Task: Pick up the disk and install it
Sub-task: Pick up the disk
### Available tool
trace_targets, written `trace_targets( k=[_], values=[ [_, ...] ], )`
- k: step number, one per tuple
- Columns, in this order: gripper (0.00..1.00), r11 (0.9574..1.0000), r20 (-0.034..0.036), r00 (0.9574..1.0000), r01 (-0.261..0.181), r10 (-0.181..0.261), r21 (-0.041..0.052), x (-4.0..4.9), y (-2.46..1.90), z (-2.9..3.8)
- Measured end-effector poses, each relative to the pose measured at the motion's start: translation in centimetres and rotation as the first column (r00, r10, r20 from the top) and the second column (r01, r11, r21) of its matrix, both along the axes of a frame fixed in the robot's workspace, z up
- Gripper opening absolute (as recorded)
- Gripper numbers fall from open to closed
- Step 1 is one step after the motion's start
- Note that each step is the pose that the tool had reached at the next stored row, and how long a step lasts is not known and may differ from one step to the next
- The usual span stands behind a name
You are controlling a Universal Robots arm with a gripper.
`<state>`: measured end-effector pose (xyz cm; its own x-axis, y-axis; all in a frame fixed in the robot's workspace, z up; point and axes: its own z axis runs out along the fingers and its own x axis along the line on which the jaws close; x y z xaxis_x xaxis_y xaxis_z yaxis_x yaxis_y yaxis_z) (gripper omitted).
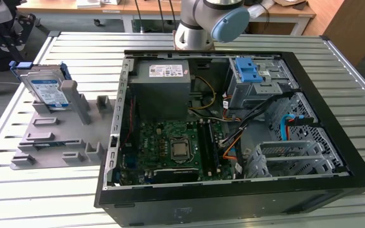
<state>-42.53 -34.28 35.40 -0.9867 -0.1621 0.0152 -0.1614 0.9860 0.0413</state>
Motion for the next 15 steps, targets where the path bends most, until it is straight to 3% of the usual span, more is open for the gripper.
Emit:
trace_targets(
  k=[15],
  values=[
    [0.11,0.9994,0.0000,0.9994,-0.033,0.033,0.0001,0.00,0.00,0.00]
  ],
)
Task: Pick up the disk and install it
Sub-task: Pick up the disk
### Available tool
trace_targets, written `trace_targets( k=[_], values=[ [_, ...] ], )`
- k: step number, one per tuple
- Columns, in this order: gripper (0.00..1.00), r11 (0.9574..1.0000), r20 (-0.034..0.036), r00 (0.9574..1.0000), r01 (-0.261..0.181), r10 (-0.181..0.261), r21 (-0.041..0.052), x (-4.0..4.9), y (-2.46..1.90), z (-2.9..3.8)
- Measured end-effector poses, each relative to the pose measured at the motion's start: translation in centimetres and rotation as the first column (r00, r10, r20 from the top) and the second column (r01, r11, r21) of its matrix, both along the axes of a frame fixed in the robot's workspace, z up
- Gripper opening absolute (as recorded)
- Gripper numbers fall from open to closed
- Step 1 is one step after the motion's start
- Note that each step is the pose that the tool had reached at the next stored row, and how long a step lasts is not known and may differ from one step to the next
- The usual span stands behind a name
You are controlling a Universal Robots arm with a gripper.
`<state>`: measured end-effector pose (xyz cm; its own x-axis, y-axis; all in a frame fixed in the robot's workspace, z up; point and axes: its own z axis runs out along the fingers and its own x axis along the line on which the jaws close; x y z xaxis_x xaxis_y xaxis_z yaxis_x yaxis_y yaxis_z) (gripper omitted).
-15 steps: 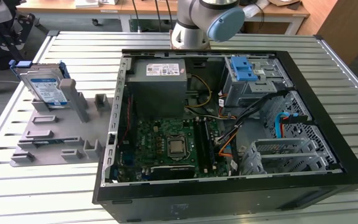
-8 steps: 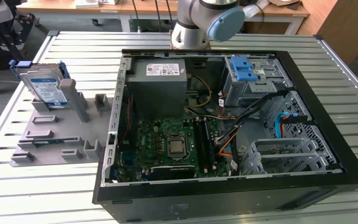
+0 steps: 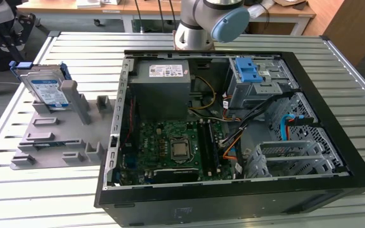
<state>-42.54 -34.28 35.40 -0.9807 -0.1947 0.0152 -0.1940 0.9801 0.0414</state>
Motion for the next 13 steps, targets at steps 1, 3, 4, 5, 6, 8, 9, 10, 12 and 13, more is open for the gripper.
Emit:
trace_targets(
  k=[1,3,4,5,6,8,9,10,12,13],
  values=[
    [0.11,1.0000,0.0000,1.0000,-0.002,0.002,0.0000,0.00,0.00,0.00],
    [0.11,1.0000,0.0000,1.0000,-0.007,0.007,0.0000,0.00,0.00,0.00],
    [0.11,1.0000,0.0000,1.0000,-0.009,0.009,0.0000,0.00,0.00,0.00],
    [0.11,0.9999,0.0000,0.9999,-0.011,0.011,0.0000,0.00,0.00,0.00],
    [0.11,0.9999,0.0000,0.9999,-0.014,0.014,0.0000,0.00,0.00,0.00],
    [0.11,0.9998,0.0000,0.9998,-0.018,0.018,0.0000,0.00,0.00,0.00],
    [0.11,0.9998,0.0000,0.9998,-0.020,0.020,0.0000,0.00,0.00,0.00],
    [0.11,0.9997,0.0000,0.9997,-0.023,0.023,0.0000,0.00,0.00,0.00],
    [0.11,0.9996,0.0000,0.9996,-0.027,0.027,0.0000,0.00,0.00,0.00],
    [0.11,0.9996,0.0000,0.9996,-0.029,0.029,0.0000,0.00,0.00,0.00]
  ],
)
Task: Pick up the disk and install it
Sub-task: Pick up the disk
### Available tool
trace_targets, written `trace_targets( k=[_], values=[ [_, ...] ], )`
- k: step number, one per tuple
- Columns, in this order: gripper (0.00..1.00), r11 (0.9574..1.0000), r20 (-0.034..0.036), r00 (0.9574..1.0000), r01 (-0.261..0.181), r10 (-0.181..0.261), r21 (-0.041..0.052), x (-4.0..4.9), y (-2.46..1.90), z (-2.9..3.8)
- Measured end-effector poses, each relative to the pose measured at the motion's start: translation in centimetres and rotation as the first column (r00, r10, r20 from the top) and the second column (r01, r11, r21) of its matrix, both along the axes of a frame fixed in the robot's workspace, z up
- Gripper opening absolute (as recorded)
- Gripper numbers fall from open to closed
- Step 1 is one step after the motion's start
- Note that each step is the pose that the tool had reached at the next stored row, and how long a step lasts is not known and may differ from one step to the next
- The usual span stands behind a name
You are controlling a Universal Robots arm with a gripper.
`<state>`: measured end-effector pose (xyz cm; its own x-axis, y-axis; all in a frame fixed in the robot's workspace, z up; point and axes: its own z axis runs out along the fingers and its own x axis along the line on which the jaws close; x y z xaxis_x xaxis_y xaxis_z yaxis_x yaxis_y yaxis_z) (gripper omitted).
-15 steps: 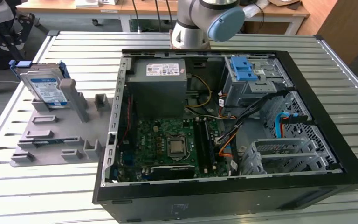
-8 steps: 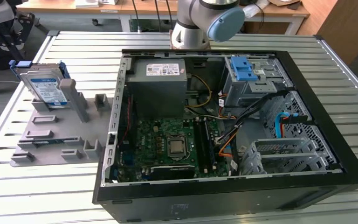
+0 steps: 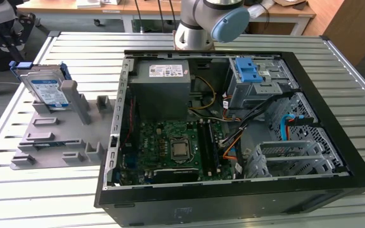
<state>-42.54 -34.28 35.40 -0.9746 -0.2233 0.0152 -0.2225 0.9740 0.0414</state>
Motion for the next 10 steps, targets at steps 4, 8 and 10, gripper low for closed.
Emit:
trace_targets(
  k=[4,8,10],
  values=[
    [0.11,1.0000,0.0000,1.0000,-0.009,0.009,0.0000,0.00,0.00,0.00],
    [0.11,0.9998,0.0000,0.9998,-0.018,0.018,0.0000,0.00,0.00,0.00],
    [0.11,0.9998,-0.0001,0.9998,-0.022,0.022,0.0000,0.00,0.00,0.00]
  ],
)
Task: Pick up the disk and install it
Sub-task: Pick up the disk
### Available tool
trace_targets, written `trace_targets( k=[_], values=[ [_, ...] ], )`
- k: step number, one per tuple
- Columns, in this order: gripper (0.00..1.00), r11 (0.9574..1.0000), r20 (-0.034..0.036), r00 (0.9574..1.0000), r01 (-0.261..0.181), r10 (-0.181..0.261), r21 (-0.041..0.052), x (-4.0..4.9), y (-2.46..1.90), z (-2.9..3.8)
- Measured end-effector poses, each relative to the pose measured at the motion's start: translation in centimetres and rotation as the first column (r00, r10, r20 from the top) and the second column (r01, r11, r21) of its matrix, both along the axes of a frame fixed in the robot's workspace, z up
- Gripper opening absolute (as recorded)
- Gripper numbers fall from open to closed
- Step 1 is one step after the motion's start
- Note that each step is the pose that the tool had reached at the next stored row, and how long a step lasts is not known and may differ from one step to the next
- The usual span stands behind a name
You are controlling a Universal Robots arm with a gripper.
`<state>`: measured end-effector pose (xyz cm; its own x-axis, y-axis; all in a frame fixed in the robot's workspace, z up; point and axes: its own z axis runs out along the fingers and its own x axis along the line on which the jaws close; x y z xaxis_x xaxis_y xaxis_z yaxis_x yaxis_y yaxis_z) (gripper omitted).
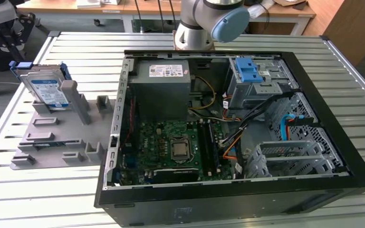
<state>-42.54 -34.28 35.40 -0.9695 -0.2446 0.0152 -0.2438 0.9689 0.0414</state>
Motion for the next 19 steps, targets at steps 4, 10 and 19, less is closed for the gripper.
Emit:
trace_targets(
  k=[4,10,19],
  values=[
    [0.11,1.0000,0.0000,1.0000,-0.009,0.009,0.0000,0.00,0.00,0.00],
    [0.11,0.9998,0.0000,0.9998,-0.022,0.022,0.0000,0.00,0.00,0.00],
    [0.11,0.9991,0.0000,0.9991,-0.042,0.042,0.0000,0.00,0.00,0.00]
  ],
)
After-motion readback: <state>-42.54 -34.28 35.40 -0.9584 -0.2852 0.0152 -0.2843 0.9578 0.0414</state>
